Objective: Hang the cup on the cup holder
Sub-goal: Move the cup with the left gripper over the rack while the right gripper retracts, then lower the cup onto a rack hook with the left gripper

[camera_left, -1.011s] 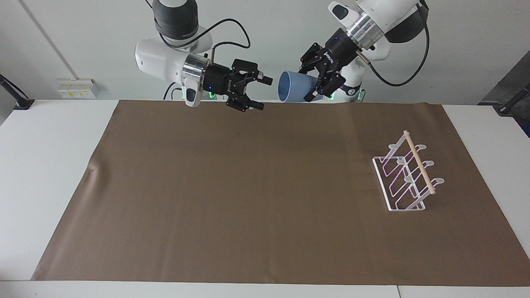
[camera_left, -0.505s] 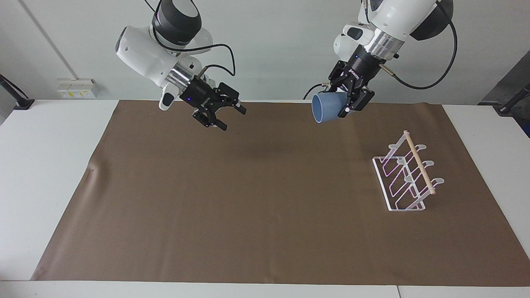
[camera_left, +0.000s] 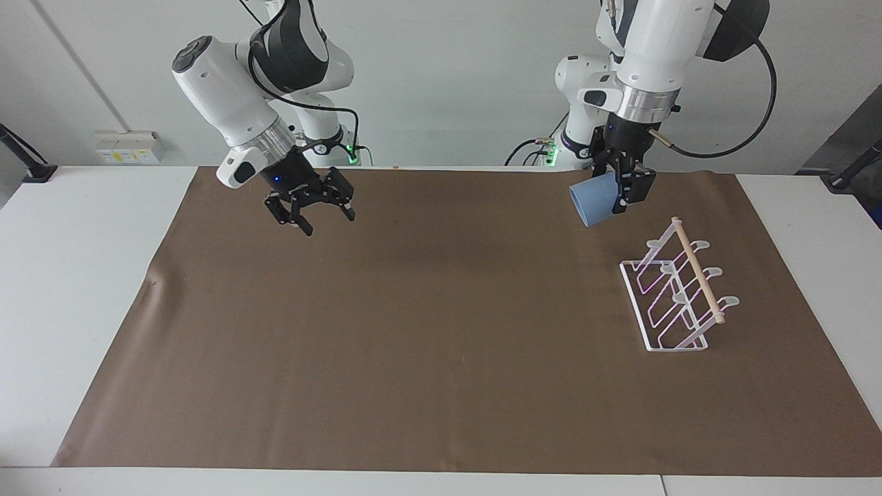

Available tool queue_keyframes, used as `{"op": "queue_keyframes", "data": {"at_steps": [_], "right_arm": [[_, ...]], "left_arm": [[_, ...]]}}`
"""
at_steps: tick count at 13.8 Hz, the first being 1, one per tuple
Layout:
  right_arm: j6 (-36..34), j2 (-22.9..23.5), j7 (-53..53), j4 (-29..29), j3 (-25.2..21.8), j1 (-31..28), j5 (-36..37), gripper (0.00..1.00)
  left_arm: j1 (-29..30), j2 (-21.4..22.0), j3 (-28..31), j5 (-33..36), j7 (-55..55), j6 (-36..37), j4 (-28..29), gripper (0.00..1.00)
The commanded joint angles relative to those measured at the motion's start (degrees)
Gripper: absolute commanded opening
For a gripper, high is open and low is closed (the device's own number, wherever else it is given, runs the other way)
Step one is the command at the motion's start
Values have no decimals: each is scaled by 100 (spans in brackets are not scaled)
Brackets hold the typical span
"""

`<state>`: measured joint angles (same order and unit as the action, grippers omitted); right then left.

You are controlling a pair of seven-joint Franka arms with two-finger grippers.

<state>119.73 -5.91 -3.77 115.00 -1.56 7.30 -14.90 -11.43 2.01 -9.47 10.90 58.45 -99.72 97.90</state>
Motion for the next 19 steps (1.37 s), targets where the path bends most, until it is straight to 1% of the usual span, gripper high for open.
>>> {"op": "queue_keyframes", "data": {"at_steps": [1,3,4,6,7,8,10,11,13,14,15,16,17,19], "right_arm": [[-169,-7,245,-30,68,-158,1003,100],[-204,63,524,-170,68,-167,1522,100],[-414,150,587,-406,68,-193,1647,100],[-1106,422,588,-1134,59,-289,1665,100],[-1432,485,596,-1460,59,-360,1665,100],[-1644,485,605,-1646,59,-413,1639,100],[-2048,415,623,-1892,33,-553,1543,100],[-2338,424,658,-2146,33,-641,1534,100],[-2865,485,693,-2647,33,-747,1481,100],[-2981,494,693,-2737,33,-791,1481,100],[-2921,494,710,-2633,33,-817,1498,100],[-2912,390,850,-2345,33,-852,1490,100],[-2903,319,860,-2229,33,-861,1490,100],[-2929,292,825,-2210,33,-870,1498,100]], "left_arm": [[54,-384,-37,972,9,171,-139,0],[10,-647,-37,1685,9,242,-298,0],[27,-710,-46,1922,9,242,-307,0],[-25,-947,-46,2501,26,277,-351,0],[-78,-1026,-55,2792,44,338,-386,0],[-113,-1149,-55,2969,192,356,-403,0],[-105,-1167,-55,3329,718,287,-351,0],[-96,-1185,-55,3636,886,252,-325,0],[-104,-1342,-46,3971,1133,286,-307,0],[-122,-1439,-55,4225,1134,330,-307,0],[-140,-1527,-55,4341,1134,348,-307,0],[-140,-1623,-46,4464,1134,313,-307,0],[-140,-1677,-55,4700,1134,243,-255,0],[-87,-1774,-46,4807,1108,120,-228,0]]}}
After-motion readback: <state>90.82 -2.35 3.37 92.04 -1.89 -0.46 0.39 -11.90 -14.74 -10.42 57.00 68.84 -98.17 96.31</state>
